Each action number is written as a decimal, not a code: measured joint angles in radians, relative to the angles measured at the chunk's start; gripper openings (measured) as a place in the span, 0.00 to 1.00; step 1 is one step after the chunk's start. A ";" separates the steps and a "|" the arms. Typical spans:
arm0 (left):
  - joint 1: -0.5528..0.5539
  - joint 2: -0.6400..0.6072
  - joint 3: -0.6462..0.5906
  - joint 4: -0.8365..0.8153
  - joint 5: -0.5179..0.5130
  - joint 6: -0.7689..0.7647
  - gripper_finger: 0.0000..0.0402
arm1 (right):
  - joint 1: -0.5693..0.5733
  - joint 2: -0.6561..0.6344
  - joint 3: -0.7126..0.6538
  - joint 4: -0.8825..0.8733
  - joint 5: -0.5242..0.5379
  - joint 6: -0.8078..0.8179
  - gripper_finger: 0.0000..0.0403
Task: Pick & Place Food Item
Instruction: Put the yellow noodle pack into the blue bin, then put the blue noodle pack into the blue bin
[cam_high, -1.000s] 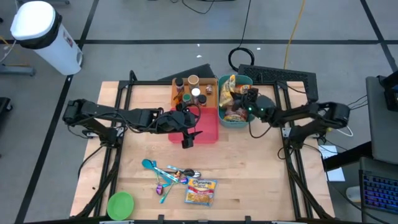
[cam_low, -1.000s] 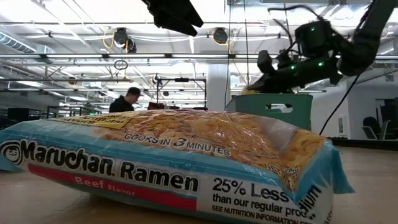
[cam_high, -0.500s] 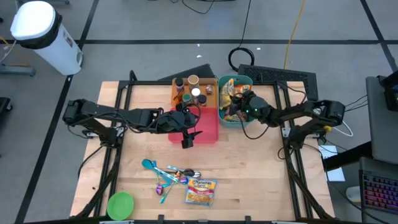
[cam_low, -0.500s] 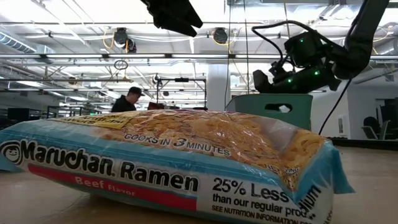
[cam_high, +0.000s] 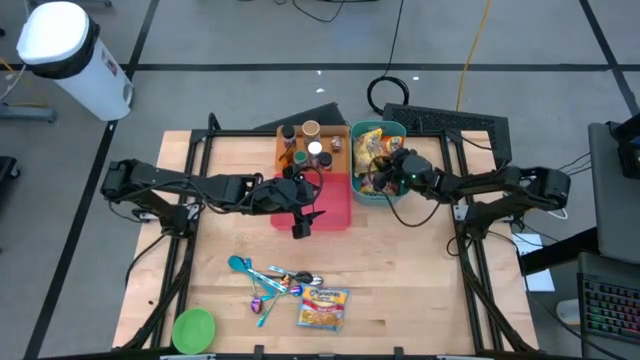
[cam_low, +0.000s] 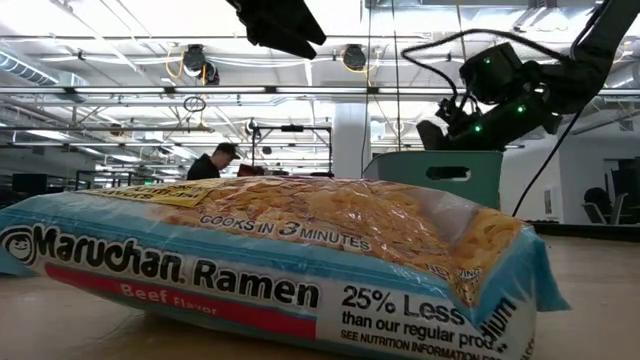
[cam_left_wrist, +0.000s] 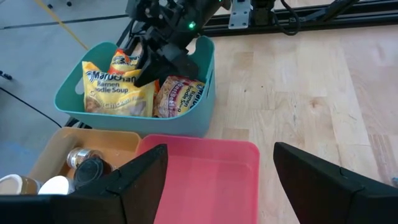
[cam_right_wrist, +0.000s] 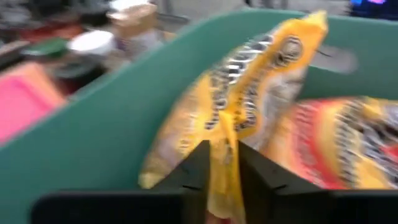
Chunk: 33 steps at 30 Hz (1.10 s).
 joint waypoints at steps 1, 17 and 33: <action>0.000 0.000 0.000 0.000 0.000 -0.003 0.74 | 0.000 0.000 0.000 0.023 -0.027 -0.014 0.25; 0.000 -0.001 0.000 -0.116 0.163 -0.097 0.74 | 0.163 -0.344 0.000 -0.065 -0.103 -0.280 0.97; -0.231 0.243 0.000 -0.109 0.402 -0.054 0.74 | 0.806 -0.351 -0.001 0.059 0.285 -0.391 0.97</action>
